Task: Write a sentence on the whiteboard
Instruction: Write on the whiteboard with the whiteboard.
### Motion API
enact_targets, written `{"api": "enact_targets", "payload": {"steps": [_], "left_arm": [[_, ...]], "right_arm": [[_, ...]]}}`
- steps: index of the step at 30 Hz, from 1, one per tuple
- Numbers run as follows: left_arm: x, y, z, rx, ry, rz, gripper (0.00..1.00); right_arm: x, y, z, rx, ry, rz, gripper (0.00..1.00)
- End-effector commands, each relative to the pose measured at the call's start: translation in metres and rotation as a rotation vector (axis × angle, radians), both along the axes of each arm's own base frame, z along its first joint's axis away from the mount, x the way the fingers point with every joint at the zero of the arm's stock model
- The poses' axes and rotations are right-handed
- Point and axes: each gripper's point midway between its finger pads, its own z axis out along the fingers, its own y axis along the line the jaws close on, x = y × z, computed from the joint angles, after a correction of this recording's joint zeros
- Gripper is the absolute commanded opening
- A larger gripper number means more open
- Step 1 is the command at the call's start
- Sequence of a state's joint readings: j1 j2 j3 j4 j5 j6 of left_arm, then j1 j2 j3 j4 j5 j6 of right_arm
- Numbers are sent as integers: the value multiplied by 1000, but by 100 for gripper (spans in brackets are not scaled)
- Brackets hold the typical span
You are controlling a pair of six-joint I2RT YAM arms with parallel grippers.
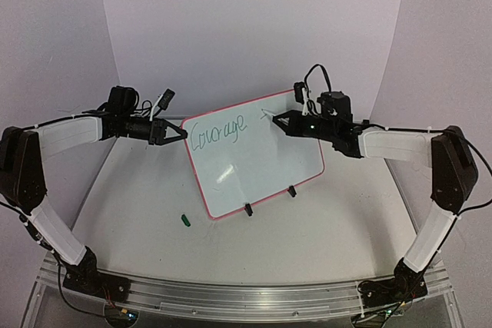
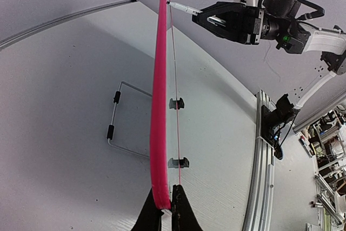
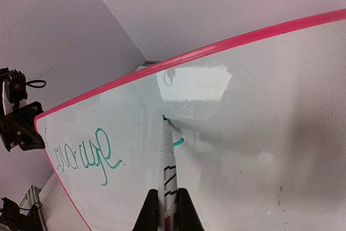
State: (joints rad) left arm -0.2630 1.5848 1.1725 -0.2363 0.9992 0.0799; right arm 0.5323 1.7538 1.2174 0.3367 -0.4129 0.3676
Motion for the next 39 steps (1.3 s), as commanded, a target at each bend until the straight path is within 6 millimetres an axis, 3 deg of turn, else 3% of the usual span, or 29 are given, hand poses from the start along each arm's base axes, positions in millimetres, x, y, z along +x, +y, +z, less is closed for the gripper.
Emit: {"api": "enact_targets", "payload": {"steps": [1, 12, 20, 29, 39], "left_arm": [[-5, -7, -2, 47, -67, -29, 0], [-5, -7, -2, 46, -69, -31, 0], [-5, -7, -1, 47, -72, -29, 0], [-6, -7, -1, 48, -73, -29, 0], [-6, -7, -1, 50, -74, -28, 0]], "right_arm": [[0, -3, 1, 4, -3, -9, 0], [-17, -10, -24, -12, 57, 1, 0], [-15, -20, -16, -19, 36, -57, 0], [-15, -21, 20, 31, -41, -64, 0], [-9, -17, 12, 41, -20, -59, 0]]}}
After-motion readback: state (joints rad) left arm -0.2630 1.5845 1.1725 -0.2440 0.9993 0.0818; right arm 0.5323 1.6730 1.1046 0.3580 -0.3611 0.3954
